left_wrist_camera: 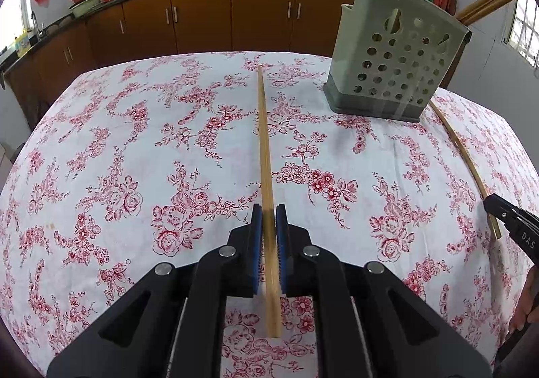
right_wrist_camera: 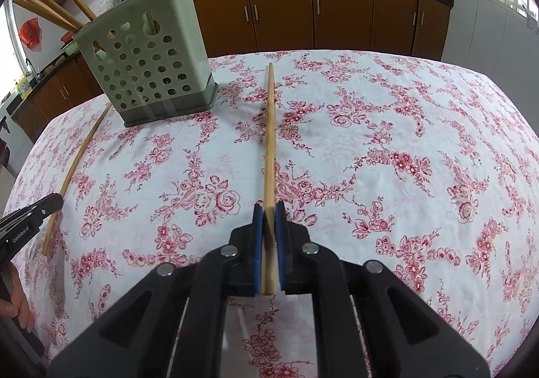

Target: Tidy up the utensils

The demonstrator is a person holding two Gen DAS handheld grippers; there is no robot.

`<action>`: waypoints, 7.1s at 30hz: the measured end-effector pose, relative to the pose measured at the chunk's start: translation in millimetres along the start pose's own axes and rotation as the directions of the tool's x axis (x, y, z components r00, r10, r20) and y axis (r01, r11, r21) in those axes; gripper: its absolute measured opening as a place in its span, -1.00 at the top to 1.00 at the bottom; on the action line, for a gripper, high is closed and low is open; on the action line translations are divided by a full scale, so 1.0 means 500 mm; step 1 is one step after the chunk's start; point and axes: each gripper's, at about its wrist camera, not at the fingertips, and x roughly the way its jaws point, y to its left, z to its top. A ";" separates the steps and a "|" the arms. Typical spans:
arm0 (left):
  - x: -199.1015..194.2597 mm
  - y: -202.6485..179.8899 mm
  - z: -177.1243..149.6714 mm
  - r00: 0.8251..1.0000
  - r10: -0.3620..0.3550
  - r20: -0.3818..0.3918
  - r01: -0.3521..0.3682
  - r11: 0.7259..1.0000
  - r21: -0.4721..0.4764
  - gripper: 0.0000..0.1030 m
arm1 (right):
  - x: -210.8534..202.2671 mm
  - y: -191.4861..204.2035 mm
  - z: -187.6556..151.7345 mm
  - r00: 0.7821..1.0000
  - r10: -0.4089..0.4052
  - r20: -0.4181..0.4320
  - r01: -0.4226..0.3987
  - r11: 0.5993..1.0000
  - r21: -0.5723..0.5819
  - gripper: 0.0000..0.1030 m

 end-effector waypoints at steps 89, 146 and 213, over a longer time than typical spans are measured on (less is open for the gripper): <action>-0.289 0.020 0.140 0.945 -0.092 0.315 0.107 0.994 -0.028 0.86 | -0.316 -0.032 0.140 0.893 0.080 0.443 -0.093 0.996 0.008 0.85; -0.375 -0.062 0.335 0.830 -0.155 0.535 0.205 0.978 -0.034 0.46 | -0.358 0.089 0.316 0.785 0.194 0.588 -0.175 0.980 -0.089 0.29; -0.382 -0.024 -0.109 0.879 -0.013 0.477 -0.001 1.000 0.030 -0.96 | -0.371 0.090 -0.116 0.879 0.067 0.473 -0.015 0.993 -0.114 -0.92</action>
